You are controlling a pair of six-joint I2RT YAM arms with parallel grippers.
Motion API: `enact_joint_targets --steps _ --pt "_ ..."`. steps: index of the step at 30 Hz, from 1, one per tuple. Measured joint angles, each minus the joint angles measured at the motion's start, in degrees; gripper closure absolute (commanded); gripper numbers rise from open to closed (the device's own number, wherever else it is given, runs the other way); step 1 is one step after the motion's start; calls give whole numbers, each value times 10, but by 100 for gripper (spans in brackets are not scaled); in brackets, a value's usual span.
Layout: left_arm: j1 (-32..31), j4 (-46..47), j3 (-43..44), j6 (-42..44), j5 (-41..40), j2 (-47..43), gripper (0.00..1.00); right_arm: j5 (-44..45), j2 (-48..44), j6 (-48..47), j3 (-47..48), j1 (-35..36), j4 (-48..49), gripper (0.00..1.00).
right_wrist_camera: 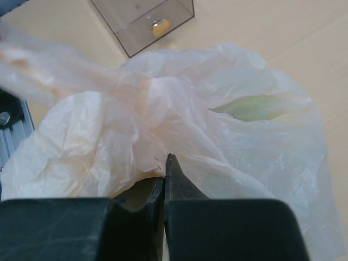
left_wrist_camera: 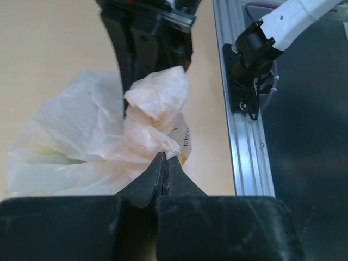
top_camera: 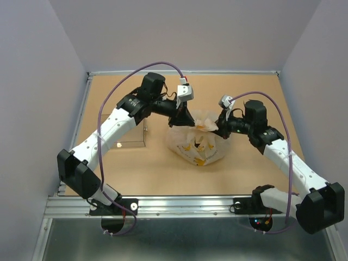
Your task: Place the fake fruits into the plastic bag and tie a complex knot
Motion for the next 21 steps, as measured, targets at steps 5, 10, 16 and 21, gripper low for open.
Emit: enact_joint_targets --steps 5,10,16,21 --pt "-41 73 -110 -49 -52 -46 100 -1 4 9 0 -2 -10 100" --pt "-79 125 -169 -74 -148 -47 100 1 4 14 0 -3 -14 100" --pt "-124 182 -194 -93 -274 -26 100 3 4 14 0 -3 -16 99" --pt "-131 212 -194 -100 -322 13 100 21 4 7 0 -3 -19 15"
